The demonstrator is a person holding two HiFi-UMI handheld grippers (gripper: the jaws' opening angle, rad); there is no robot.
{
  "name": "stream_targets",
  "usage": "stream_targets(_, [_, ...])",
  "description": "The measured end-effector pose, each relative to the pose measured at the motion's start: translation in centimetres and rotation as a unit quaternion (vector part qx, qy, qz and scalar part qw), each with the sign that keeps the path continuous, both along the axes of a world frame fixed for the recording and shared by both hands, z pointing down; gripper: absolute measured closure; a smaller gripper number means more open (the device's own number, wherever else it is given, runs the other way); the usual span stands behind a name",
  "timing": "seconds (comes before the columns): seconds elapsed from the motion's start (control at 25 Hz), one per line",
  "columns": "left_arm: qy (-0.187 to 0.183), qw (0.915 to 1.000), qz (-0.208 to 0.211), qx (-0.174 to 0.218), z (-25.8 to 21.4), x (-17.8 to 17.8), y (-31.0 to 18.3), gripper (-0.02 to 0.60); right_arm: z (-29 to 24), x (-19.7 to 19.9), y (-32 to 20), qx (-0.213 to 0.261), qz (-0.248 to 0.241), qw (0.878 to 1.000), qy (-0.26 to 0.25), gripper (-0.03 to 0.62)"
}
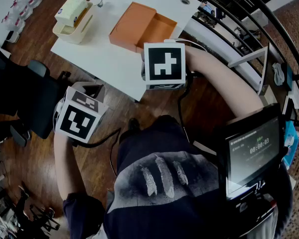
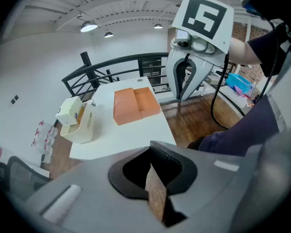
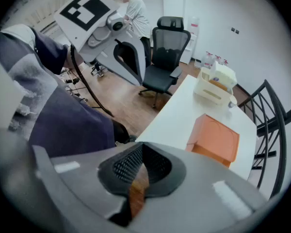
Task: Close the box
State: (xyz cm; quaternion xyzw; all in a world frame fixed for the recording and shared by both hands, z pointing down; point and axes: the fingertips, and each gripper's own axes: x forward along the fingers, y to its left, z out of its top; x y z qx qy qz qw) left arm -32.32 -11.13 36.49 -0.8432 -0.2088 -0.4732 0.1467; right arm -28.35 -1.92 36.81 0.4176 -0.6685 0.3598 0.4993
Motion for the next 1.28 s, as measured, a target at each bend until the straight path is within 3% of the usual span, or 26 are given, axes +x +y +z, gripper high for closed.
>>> stream_targets(0.28, [-0.024, 0.9990, -0.038, 0.004, 1.1, 7.9, 3.6, 0.566, 0.5, 8.9, 3.5, 0.005, -0.040, 0.999, -0.005, 0.591])
stream_targets(0.44, [-0.052, 0.9943, -0.093, 0.009, 2.2, 12.0, 6.4, 0.566, 0.7, 13.7, 6.5, 0.003, -0.103, 0.994, -0.017, 0.591])
stream_targets(0.64, [-0.068, 0.9816, -0.178, -0.015, 2.5, 16.0, 10.4, 0.566, 0.6, 19.4, 8.8, -0.023, -0.210, 0.977, -0.009, 0.591])
stream_targets(0.8, [-0.082, 0.9808, -0.175, -0.024, 3.3, 18.5, 11.2, 0.566, 0.9, 21.9, 8.6, -0.033, -0.229, 0.973, -0.020, 0.591])
stream_targets(1.12, [-0.075, 0.9767, -0.199, -0.030, 4.0, 23.2, 9.7, 0.566, 0.9, 26.8, 6.8, -0.066, -0.268, 0.961, -0.012, 0.591])
stream_targets(1.28, [-0.085, 0.9652, -0.245, -0.036, 3.1, 24.3, 10.1, 0.566, 0.6, 28.6, 6.4, -0.070, -0.312, 0.947, -0.023, 0.591])
